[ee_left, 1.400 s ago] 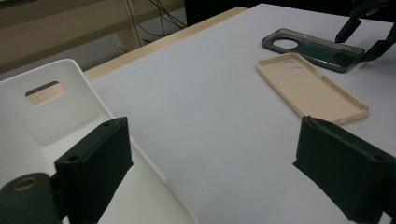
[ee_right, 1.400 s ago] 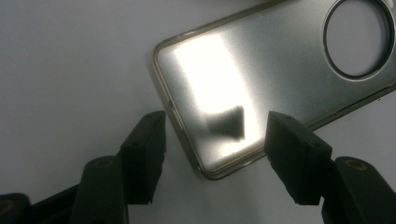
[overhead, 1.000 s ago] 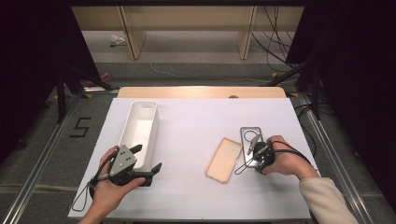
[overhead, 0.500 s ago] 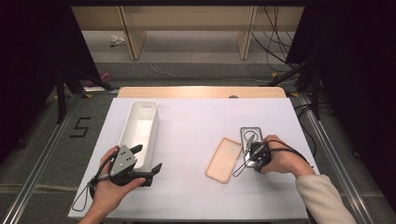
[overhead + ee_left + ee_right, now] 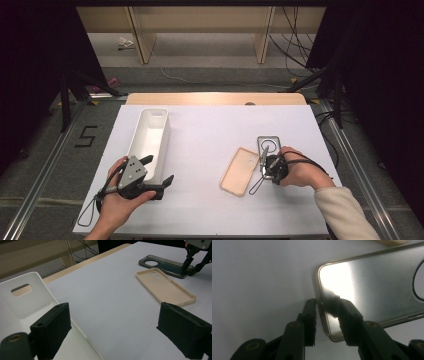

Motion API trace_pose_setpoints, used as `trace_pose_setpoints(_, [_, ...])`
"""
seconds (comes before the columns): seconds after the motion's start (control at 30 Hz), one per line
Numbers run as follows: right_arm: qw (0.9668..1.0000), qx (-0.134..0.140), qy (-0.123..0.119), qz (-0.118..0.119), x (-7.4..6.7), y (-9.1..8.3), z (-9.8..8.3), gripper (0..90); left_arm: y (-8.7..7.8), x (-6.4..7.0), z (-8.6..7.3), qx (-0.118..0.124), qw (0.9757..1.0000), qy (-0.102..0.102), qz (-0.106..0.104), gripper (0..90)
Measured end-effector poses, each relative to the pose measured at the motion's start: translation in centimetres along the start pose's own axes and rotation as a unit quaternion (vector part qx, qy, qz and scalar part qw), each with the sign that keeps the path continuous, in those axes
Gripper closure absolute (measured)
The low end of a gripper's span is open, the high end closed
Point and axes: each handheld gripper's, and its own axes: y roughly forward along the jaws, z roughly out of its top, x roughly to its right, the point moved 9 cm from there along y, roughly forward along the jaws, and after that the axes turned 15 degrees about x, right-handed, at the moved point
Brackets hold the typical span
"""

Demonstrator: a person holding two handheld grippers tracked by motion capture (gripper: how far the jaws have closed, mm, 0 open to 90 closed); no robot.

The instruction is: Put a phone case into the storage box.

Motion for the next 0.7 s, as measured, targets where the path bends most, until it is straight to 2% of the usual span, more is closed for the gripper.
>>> trace_pose_setpoints(0.17, [0.9999,-0.005,-0.007,0.007,-0.36,-0.03,0.01,74.5,0.01,0.0,0.01,0.0,1.0,0.0,0.0,10.8])
trace_pose_setpoints(0.7, [0.9995,-0.006,-0.028,0.011,-0.52,-0.01,0.08,79.6,0.02,-0.11,-0.05,-0.001,1.0,0.002,0.001,11.2])
